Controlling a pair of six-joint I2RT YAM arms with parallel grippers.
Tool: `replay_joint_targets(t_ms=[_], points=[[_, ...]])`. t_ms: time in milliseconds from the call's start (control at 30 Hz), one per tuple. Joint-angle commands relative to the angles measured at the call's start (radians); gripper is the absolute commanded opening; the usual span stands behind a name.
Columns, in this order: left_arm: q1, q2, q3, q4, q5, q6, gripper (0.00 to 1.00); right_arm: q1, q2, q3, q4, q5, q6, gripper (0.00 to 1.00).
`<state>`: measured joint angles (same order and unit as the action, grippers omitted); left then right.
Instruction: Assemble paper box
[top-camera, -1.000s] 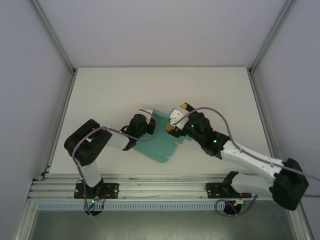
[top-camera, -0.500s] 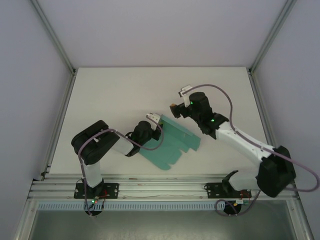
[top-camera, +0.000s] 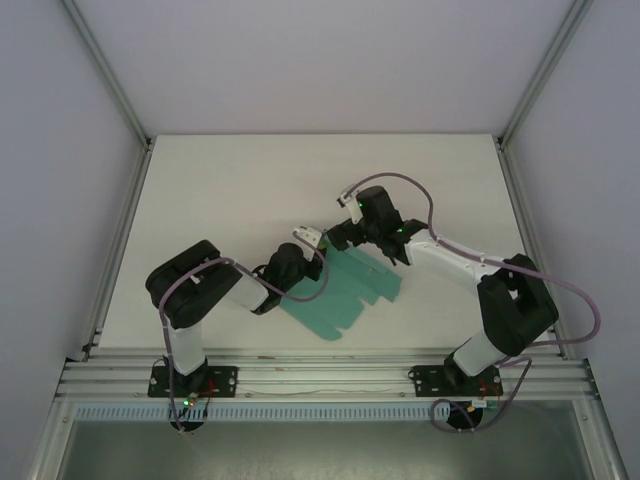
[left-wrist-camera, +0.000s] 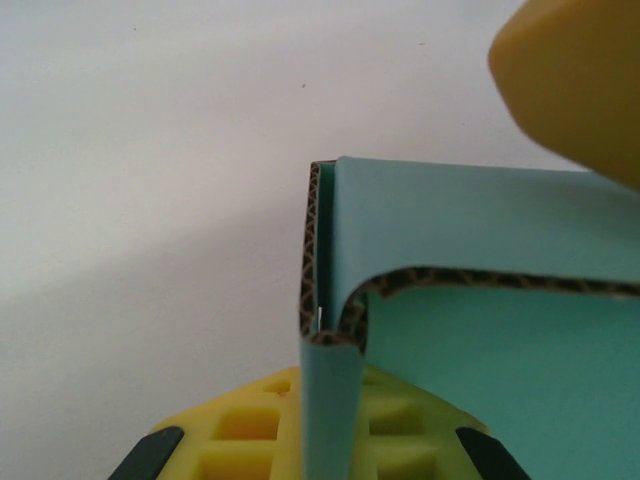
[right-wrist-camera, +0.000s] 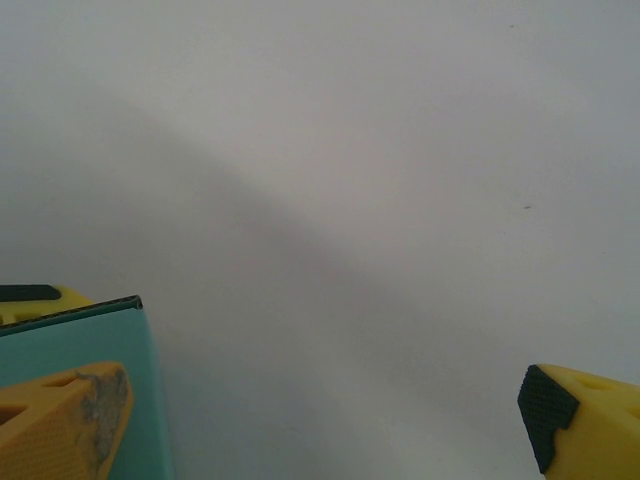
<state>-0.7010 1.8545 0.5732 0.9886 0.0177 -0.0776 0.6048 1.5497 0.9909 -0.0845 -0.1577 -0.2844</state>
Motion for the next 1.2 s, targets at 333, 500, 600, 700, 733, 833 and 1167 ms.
replay_joint_targets(t_ms=[333, 500, 600, 700, 733, 833, 1167], points=[[-0.014, -0.009, -0.013, -0.028, -0.010, -0.004, 0.18, 0.046, 0.084, -0.055, -0.038, -0.023, -0.036, 1.00], [-0.015, -0.049, -0.044, -0.033, -0.018, -0.020, 0.25, 0.071, 0.096, -0.029, -0.102, 0.011, -0.067, 1.00], [-0.015, -0.077, -0.050, -0.057, -0.033, -0.036, 0.34, 0.088, 0.096, -0.036, -0.108, 0.055, -0.080, 1.00], [-0.015, -0.118, -0.062, -0.088, -0.060, -0.039, 0.36, 0.097, 0.098, -0.035, -0.115, 0.071, -0.081, 1.00], [-0.016, -0.133, -0.066, -0.103, -0.063, -0.033, 0.37, 0.101, 0.099, -0.034, -0.115, 0.079, -0.081, 1.00], [-0.015, -0.170, -0.079, -0.139, -0.084, -0.028, 0.39, 0.114, 0.103, -0.032, -0.133, 0.101, -0.088, 1.00], [-0.015, -0.107, -0.031, -0.228, -0.204, -0.024, 0.15, 0.122, 0.078, -0.040, -0.123, 0.087, -0.084, 1.00]])
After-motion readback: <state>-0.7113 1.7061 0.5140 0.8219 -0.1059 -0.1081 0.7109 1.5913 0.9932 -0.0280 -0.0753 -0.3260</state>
